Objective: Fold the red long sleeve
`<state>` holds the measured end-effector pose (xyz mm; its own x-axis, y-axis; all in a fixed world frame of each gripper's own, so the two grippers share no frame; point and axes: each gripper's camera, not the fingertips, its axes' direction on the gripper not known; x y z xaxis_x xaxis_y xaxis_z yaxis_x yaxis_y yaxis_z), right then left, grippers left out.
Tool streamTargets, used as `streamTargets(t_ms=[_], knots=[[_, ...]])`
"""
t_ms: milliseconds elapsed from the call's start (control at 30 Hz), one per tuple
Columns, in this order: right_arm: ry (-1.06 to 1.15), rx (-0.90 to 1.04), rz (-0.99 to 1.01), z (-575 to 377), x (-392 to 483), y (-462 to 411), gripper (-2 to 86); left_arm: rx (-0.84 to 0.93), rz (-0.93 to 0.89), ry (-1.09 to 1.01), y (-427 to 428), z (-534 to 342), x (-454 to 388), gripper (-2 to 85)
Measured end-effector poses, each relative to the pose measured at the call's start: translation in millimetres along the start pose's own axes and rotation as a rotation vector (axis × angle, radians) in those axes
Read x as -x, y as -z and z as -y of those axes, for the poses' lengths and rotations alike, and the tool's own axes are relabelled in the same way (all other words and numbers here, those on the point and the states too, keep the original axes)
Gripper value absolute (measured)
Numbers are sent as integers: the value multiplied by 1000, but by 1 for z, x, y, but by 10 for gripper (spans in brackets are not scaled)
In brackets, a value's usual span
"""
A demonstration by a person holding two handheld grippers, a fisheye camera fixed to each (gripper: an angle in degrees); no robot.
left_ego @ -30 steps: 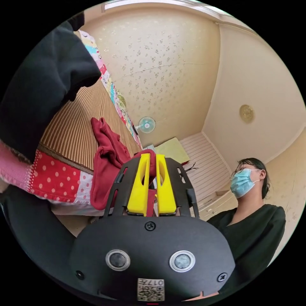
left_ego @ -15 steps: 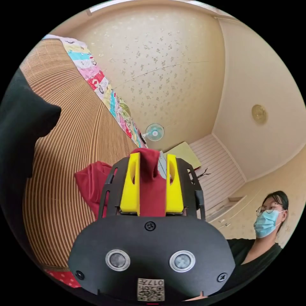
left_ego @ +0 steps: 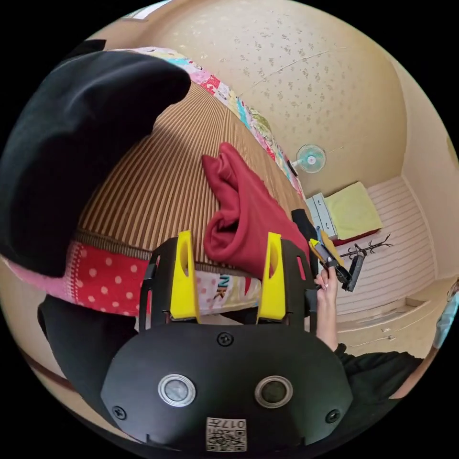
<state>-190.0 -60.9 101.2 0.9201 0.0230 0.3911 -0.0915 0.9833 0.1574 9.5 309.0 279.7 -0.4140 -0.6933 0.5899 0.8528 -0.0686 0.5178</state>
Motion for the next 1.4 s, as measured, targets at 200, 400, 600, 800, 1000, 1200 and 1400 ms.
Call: streamTargets(t_ms=[200, 400, 600, 800, 1000, 1200, 1400], knots=[[246, 315, 274, 56, 123, -76, 135, -57, -83, 20, -13, -11, -10, 98], [382, 662, 155, 102, 209, -170, 194, -153, 34, -174, -13, -33, -70, 68], [632, 945, -251, 91, 253, -236, 171, -143, 50, -284, -29, -46, -106, 66], [586, 727, -84, 124, 189, -147, 96, -181, -201, -362, 1, -72, -88, 86], [196, 143, 425, 87, -34, 17, 88, 79, -307, -318, -44, -83, -62, 138], [-163, 79, 184, -10, -228, 47, 111, 197, -367, -269, -86, -79, -73, 165], [-277, -73, 171, -37, -284, 93, 145, 227, -342, -263, -117, -48, -104, 184]])
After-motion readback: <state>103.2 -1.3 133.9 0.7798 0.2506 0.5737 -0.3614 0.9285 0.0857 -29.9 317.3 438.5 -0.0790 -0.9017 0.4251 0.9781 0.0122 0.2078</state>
